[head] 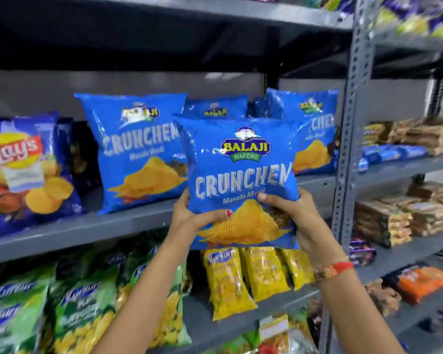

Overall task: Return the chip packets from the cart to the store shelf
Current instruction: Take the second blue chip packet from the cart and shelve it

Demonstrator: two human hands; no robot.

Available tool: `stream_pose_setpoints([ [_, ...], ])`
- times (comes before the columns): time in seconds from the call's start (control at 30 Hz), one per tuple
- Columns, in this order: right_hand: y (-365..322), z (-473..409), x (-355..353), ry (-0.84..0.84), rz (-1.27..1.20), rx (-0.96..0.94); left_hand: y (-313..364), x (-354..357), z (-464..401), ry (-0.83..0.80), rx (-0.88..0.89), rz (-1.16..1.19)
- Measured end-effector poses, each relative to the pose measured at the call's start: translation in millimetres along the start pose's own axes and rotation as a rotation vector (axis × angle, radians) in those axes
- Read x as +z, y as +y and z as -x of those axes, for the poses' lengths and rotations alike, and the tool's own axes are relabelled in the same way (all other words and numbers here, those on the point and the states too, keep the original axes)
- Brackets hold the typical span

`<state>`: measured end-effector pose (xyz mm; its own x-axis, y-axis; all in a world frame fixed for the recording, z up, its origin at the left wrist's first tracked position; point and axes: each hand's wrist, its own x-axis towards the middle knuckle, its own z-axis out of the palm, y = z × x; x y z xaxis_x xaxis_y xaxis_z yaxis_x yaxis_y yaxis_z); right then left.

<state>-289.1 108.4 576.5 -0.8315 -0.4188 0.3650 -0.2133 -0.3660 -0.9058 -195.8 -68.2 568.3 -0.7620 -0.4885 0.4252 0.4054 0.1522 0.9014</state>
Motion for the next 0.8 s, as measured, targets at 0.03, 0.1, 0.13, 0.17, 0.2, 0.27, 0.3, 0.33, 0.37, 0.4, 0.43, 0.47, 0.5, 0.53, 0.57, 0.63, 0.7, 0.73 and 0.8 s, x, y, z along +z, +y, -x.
stream_pose_setpoints([
  [0.03,-10,-10,0,0.001,0.001,-0.026,8,6,-11,0.006,0.013,0.0],
  [0.1,-25,-29,0,0.001,0.002,-0.087,21,16,-32,0.039,0.044,-0.013],
  [0.13,-31,-39,0,0.005,-0.009,-0.108,27,20,-42,0.062,0.068,-0.042],
  [0.17,-36,-48,1,0.019,-0.021,-0.121,32,24,-51,0.093,0.078,-0.074],
  [0.2,-40,-58,2,0.031,-0.03,-0.134,34,27,-61,0.118,0.079,-0.095],
  [0.27,-39,-81,2,0.042,-0.021,-0.154,34,32,-83,0.133,0.085,-0.11],
  [0.3,-39,-90,3,0.04,-0.011,-0.152,33,34,-92,0.142,0.084,-0.125],
  [0.33,-36,-101,3,0.043,-0.003,-0.142,30,35,-101,0.156,0.079,-0.143],
  [0.37,-33,-110,3,0.051,-0.002,-0.133,28,37,-107,0.172,0.073,-0.159],
  [0.4,-28,-120,2,0.057,-0.002,-0.12,24,39,-113,0.177,0.064,-0.159],
  [0.43,-23,-128,2,0.059,0.002,-0.109,20,39,-118,0.186,0.054,-0.154],
  [0.47,-18,-137,2,0.053,0.004,-0.101,17,41,-121,0.191,0.057,-0.15],
  [0.5,-13,-145,2,0.048,0.006,-0.093,14,44,-123,0.198,0.061,-0.154],
  [0.53,-8,-152,3,0.047,0.009,-0.089,11,46,-126,0.204,0.071,-0.157],
  [0.57,-3,-159,3,0.054,0.009,-0.09,8,47,-129,0.225,0.082,-0.171],
  [0.63,4,-171,4,0.055,0.005,-0.106,-1,47,-136,0.275,0.11,-0.218],
  [0.7,10,-177,7,0.057,0.022,-0.126,-9,46,-140,0.315,0.131,-0.29],
  [0.73,12,-179,8,0.074,0.047,-0.139,-11,47,-141,0.332,0.145,-0.325],
  [0.8,19,-184,7,0.126,0.123,-0.18,-16,50,-139,0.345,0.17,-0.377],
])
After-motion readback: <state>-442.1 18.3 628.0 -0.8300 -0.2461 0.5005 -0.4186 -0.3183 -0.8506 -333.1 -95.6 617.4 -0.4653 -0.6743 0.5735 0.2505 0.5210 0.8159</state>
